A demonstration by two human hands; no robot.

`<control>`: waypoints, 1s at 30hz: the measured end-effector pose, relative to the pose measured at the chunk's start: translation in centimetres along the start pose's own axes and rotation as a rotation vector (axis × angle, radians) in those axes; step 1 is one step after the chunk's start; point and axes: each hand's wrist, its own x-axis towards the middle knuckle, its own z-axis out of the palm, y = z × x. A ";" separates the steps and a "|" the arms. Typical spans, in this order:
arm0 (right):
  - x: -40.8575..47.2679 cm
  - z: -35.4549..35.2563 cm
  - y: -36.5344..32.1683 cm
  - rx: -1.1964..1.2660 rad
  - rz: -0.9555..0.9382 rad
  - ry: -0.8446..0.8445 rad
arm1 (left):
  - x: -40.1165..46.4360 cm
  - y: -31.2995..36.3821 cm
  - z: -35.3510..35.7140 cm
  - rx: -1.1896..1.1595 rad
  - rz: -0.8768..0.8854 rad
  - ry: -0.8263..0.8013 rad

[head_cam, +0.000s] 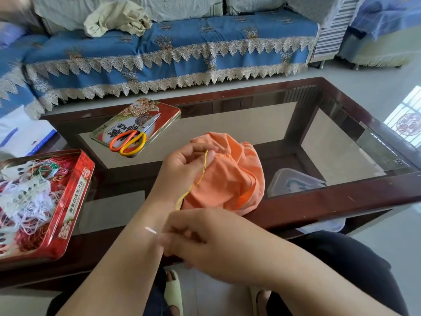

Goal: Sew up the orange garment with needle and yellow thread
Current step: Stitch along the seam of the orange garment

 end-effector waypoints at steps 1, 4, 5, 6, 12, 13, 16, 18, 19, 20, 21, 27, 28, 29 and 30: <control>-0.8 -0.4 0.0 0.042 0.017 -0.021 | 0.2 -0.4 -0.2 -0.021 -0.001 0.044; -1.4 -1.4 2.2 0.087 0.045 0.192 | 0.6 -1.0 -1.0 -0.012 0.013 0.147; -1.2 -1.6 2.7 0.072 0.055 0.357 | 0.7 -1.1 -1.1 -0.006 0.015 0.154; -1.0 -1.7 3.4 0.061 0.069 0.533 | 0.8 -1.2 -1.2 0.012 0.027 0.140; -0.8 -5.6 5.6 0.162 -0.039 0.921 | 0.4 -0.4 -1.6 0.196 0.101 -0.034; -0.5 -6.2 5.4 0.202 -0.036 0.856 | 0.2 -0.1 -1.7 0.218 0.114 -0.078; 0.2 -7.4 5.3 0.183 -0.029 0.698 | -0.4 0.5 -1.5 0.225 0.145 -0.188; 0.1 -7.7 5.5 0.272 -0.100 0.679 | -0.7 0.8 -1.1 0.248 0.152 -0.192; -0.1 -7.7 5.5 0.336 -0.137 0.655 | -0.7 0.9 -1.2 0.260 0.158 -0.184; -0.4 -7.6 5.5 0.387 -0.152 0.634 | -0.8 0.9 -1.2 0.275 0.168 -0.179; -0.6 -7.4 5.5 0.404 -0.157 0.628 | -0.8 0.9 -1.2 0.299 0.183 -0.174; -2.7 -6.1 3.9 0.467 -0.359 0.722 | -0.8 0.1 -1.5 0.380 0.262 -0.081; -3.0 -6.1 3.7 0.546 -0.357 0.669 | -0.7 -0.1 -1.5 0.388 0.259 -0.048; -3.3 -6.2 3.8 0.585 -0.315 0.661 | -0.5 -0.3 -1.6 0.397 0.248 -0.017; -3.2 -6.2 4.3 0.560 -0.237 0.727 | -0.4 -0.4 -1.6 0.406 0.234 0.014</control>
